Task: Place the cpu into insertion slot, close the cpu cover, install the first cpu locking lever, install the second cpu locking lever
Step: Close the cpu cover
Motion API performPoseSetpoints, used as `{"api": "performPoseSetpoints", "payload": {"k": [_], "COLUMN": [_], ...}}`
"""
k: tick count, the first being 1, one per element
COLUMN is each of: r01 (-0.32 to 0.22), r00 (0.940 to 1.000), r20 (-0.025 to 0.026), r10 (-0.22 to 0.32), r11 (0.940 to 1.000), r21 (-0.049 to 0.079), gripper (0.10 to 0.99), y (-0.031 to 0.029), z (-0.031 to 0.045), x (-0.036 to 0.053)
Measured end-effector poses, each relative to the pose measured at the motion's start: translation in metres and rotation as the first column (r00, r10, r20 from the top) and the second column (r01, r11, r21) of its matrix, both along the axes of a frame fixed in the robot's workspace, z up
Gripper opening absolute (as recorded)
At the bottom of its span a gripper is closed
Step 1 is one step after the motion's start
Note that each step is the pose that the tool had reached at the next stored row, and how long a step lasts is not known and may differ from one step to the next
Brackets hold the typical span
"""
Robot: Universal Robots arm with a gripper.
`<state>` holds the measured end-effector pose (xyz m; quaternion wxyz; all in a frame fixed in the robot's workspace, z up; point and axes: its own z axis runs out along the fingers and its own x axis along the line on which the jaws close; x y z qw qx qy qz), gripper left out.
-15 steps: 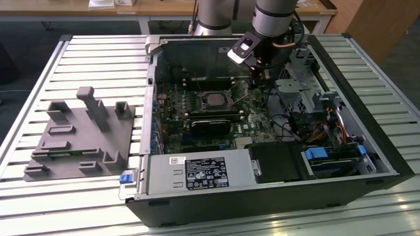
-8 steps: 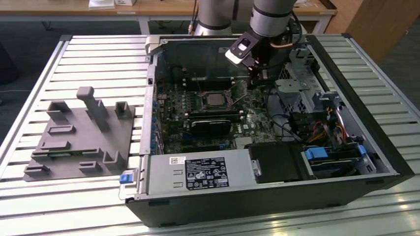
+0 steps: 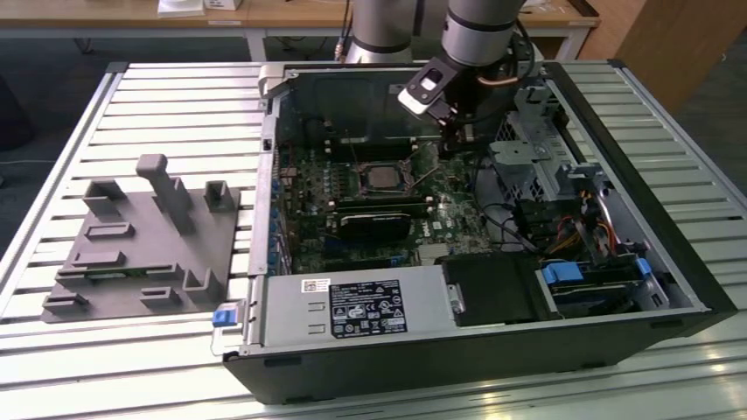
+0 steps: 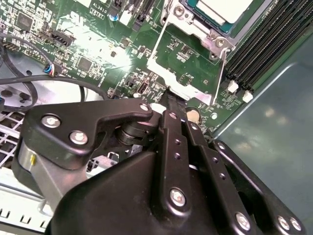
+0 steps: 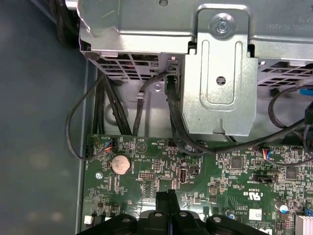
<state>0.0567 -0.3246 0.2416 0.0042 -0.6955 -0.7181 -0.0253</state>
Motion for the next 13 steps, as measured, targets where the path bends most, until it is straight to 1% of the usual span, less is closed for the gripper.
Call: {"api": "performPoseSetpoints", "payload": {"k": [7, 13], "r01": [0.000, 0.000], "r00": [1.0000, 1.0000], "r20": [0.0000, 0.0000], "r10": [0.000, 0.000], "r11": [1.0000, 1.0000], "r21": [0.000, 0.000], "gripper": [0.106, 0.106], "y": [0.0000, 0.0000], "z": [0.0000, 0.0000], "x": [-0.0044, -0.0111]}}
